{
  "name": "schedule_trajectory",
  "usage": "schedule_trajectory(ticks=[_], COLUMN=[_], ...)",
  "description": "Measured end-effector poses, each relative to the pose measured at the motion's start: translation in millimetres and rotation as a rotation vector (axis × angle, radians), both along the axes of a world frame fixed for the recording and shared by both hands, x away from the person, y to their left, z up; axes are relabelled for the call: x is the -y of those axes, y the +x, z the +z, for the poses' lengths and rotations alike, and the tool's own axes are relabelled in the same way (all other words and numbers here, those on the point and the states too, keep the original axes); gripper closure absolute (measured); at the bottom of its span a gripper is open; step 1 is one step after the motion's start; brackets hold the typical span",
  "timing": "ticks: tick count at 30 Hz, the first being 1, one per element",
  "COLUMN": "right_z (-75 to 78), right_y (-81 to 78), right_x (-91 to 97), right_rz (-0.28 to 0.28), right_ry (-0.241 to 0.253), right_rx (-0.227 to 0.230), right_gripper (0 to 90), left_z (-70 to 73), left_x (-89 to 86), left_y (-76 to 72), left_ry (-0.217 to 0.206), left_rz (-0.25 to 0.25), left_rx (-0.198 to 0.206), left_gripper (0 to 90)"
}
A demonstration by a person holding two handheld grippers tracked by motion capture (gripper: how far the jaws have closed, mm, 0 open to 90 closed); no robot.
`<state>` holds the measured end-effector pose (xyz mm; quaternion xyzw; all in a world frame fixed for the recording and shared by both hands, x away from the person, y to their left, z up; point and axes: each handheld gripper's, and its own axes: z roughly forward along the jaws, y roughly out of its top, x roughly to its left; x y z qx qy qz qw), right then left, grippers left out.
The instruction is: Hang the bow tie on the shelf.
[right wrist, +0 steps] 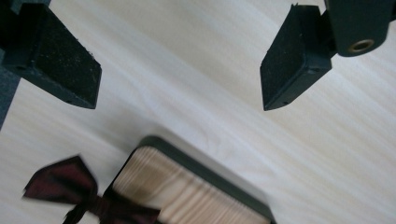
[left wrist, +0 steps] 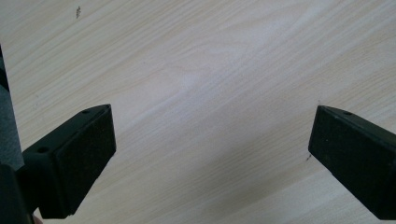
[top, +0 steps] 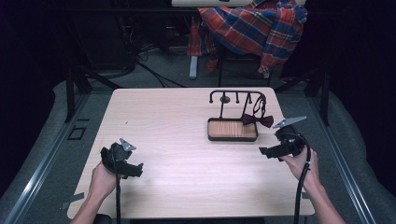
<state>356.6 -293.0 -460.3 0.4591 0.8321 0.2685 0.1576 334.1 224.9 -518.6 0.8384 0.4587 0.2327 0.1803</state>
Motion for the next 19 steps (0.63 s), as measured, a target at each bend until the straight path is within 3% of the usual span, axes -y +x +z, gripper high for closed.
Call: schedule_trajectory(ticks=[10, 17, 19], right_z=[-24.6, -29.8, -31.1], right_y=[-7.6, -4.2, -2.8], right_x=[4.1, 5.5, 6.7], right_rz=[0.020, 0.024, 0.024], right_ry=[-0.040, -0.049, -0.071], right_rx=[-0.101, -0.121, -0.128], right_gripper=[11.8, 13.5, 14.4], left_z=[-1.7, -2.7, -2.9], left_x=[3.8, 3.6, 3.8], left_y=[3.4, 5.1, 5.7], left_ry=[0.013, 0.016, 0.015], left_rz=[-0.015, -0.020, -0.018], left_rx=[-0.002, -0.013, -0.013], left_gripper=[1.0, 1.0, 1.0])
